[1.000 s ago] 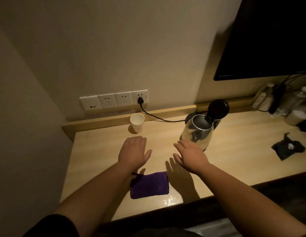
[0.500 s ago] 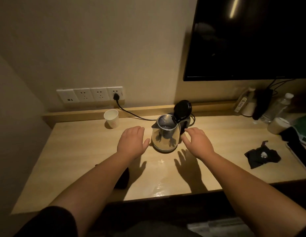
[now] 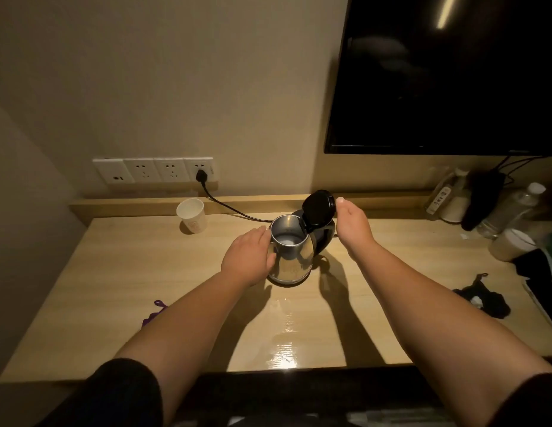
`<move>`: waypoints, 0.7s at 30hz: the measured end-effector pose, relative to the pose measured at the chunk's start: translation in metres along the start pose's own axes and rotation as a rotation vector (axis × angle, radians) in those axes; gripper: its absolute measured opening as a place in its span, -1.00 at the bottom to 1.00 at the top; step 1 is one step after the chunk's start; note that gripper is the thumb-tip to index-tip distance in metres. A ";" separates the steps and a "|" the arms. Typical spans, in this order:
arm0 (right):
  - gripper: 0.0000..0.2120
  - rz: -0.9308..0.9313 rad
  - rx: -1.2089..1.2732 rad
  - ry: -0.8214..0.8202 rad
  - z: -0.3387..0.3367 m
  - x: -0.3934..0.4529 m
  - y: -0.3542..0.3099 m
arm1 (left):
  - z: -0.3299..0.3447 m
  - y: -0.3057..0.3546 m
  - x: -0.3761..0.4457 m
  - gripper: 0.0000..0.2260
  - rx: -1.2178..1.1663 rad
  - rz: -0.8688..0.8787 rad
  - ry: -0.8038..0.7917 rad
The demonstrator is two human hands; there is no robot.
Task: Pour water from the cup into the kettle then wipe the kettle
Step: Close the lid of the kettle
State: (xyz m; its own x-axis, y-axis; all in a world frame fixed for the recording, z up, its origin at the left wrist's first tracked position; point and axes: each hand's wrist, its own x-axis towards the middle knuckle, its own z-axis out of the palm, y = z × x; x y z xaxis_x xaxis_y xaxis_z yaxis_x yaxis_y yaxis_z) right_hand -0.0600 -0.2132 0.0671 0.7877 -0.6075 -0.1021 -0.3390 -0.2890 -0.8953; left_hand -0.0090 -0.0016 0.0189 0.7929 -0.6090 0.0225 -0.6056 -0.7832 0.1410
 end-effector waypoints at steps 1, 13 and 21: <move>-0.64 0.005 0.014 -0.014 0.003 0.003 0.000 | 0.003 0.000 0.001 -0.50 0.003 0.006 -0.002; -0.55 -0.468 -0.609 -0.197 0.052 -0.005 0.007 | 0.024 -0.008 -0.005 -0.38 -0.027 0.008 -0.012; -0.60 -0.683 -1.041 -0.259 0.067 -0.007 0.025 | 0.027 -0.009 -0.005 -0.39 -0.023 0.000 -0.008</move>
State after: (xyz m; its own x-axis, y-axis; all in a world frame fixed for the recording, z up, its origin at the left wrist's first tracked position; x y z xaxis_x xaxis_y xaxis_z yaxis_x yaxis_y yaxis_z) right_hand -0.0390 -0.1665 0.0165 0.9982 0.0215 0.0567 0.0243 -0.9985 -0.0485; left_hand -0.0088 0.0052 -0.0091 0.7925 -0.6098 0.0147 -0.6035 -0.7804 0.1635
